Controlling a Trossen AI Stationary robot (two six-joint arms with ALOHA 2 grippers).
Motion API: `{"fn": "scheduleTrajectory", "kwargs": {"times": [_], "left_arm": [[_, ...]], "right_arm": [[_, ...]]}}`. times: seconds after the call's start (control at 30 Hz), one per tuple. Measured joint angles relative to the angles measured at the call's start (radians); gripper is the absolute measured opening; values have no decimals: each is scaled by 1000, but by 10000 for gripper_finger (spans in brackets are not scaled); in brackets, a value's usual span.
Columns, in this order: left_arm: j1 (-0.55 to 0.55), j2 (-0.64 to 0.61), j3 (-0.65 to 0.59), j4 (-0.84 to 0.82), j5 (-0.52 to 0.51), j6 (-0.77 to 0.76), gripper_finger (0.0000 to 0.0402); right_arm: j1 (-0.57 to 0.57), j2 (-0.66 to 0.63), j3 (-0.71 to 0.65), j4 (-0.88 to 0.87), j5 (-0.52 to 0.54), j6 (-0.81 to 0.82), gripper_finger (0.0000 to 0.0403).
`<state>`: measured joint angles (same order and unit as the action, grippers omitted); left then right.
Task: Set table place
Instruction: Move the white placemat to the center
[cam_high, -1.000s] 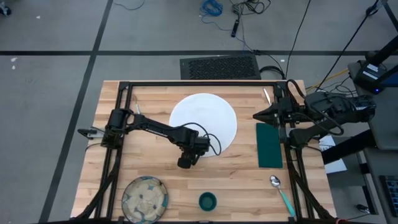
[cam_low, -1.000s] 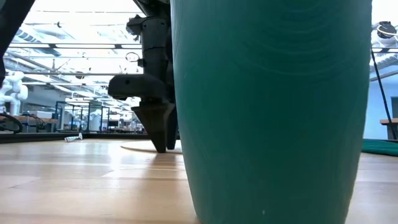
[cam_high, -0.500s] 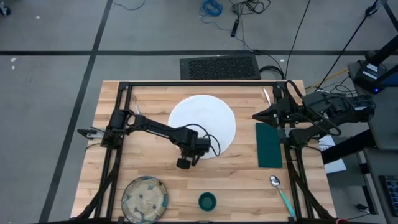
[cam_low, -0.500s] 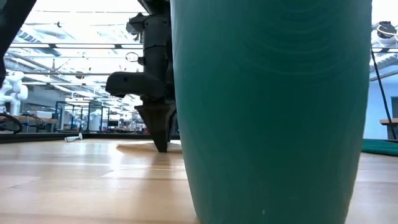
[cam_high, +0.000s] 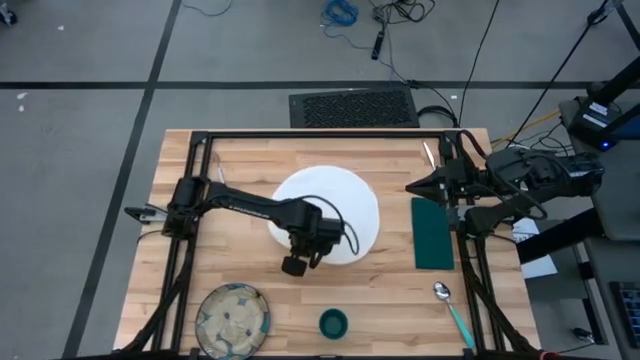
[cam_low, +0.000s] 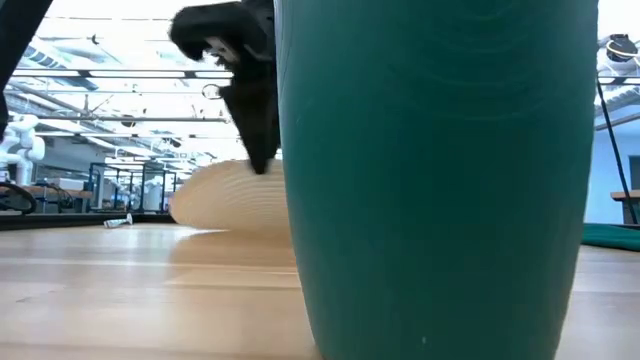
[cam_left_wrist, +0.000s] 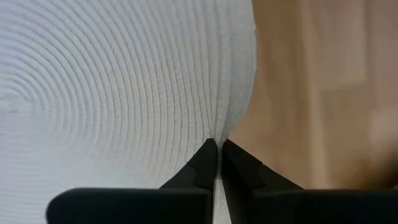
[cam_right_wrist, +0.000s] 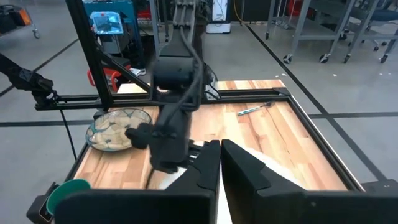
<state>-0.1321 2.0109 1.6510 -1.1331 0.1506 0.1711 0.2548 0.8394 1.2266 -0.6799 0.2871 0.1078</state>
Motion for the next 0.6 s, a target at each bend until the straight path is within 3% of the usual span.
{"fn": "scheduleTrajectory", "kwargs": {"times": [0.6], "left_arm": [[-52,0,-6,15,46,-44,10]], "right_arm": [[0,0,0,-19,0,-23,0]]}}
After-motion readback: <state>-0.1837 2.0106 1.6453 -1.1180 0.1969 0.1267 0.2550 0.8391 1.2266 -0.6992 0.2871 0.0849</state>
